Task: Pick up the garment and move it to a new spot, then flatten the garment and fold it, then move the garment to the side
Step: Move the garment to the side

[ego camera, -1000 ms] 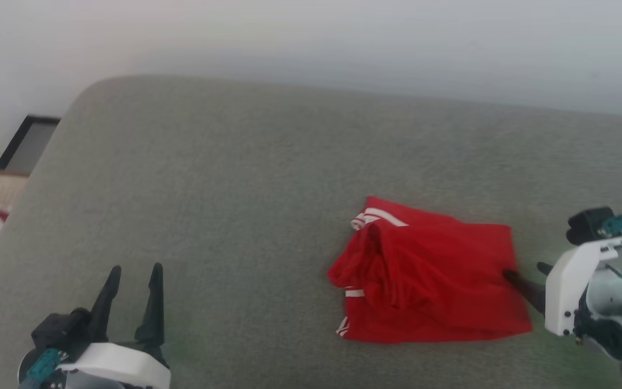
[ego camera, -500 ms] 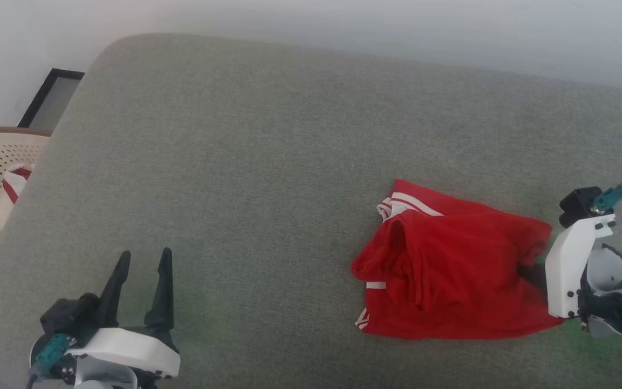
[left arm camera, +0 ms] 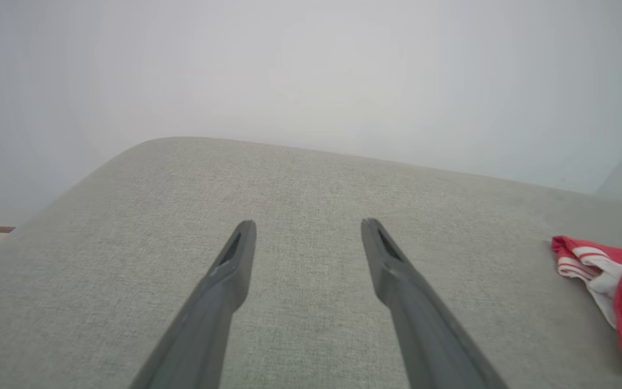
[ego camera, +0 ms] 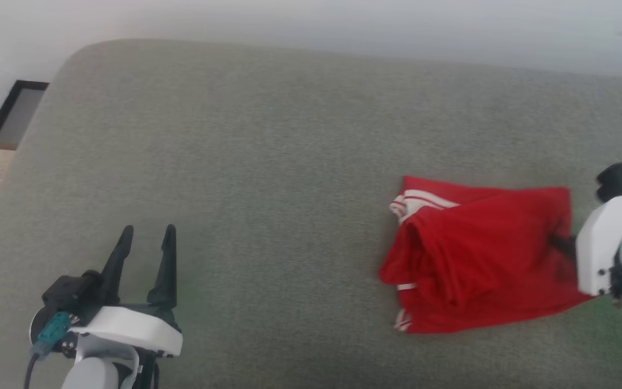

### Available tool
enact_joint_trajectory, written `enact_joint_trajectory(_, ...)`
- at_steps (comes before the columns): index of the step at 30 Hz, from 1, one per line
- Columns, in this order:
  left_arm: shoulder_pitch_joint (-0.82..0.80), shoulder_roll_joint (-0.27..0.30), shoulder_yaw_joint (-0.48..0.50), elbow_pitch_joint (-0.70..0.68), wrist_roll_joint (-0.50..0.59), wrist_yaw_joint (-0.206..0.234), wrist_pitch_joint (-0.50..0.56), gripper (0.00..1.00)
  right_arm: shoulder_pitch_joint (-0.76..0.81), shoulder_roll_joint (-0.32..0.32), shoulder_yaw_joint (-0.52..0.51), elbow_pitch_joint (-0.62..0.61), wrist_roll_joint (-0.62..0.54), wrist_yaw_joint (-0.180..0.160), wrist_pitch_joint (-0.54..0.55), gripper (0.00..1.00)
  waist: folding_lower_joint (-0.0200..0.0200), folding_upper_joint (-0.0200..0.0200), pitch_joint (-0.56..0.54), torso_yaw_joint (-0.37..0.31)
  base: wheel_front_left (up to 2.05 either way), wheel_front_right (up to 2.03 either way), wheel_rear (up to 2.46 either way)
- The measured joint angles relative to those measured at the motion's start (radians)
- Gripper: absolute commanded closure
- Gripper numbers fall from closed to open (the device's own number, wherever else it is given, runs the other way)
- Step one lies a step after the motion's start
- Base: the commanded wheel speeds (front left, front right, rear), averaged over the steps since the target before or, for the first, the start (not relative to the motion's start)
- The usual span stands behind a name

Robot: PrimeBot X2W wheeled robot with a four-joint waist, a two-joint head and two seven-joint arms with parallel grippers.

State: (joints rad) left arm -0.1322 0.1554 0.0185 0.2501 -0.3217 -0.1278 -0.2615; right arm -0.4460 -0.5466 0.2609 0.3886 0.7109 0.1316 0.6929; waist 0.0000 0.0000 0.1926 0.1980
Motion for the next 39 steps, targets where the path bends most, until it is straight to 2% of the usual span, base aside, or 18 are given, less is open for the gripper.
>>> enact_joint_trajectory(8, -0.039, 0.016, -0.047, 0.007, 0.0, 0.0, 0.0, 0.0, -0.035, -0.053, -0.046, 0.012, -0.042, 0.0, -0.032, 1.0, 0.0, 0.0, 0.014, -0.057, 0.0, 0.0, 0.0)
enact_joint_trajectory(16, -0.132, 0.024, -0.122, 0.012, -0.017, 0.0, 0.0, 0.0, -0.127, -0.164, -0.055, 0.022, -0.141, 0.0, -0.092, 1.0, 0.0001, 0.0, 0.055, -0.148, 0.0, 0.0, 0.0)
enact_joint_trajectory(21, -0.185, 0.036, -0.172, 0.018, -0.025, 0.0, 0.0, 0.0, -0.191, -0.205, -0.046, 0.048, -0.169, 0.0, -0.133, 1.0, 0.0, 0.0, 0.086, -0.205, 0.0, 0.0, 0.0)
enact_joint_trajectory(39, -0.418, 0.091, -0.356, 0.069, -0.044, 0.0, 0.0, 0.0, -0.395, -0.251, 0.025, 0.249, -0.312, 0.0, -0.398, 1.0, 0.0001, 0.0, 0.254, -0.358, 0.0, 0.0, 0.0)
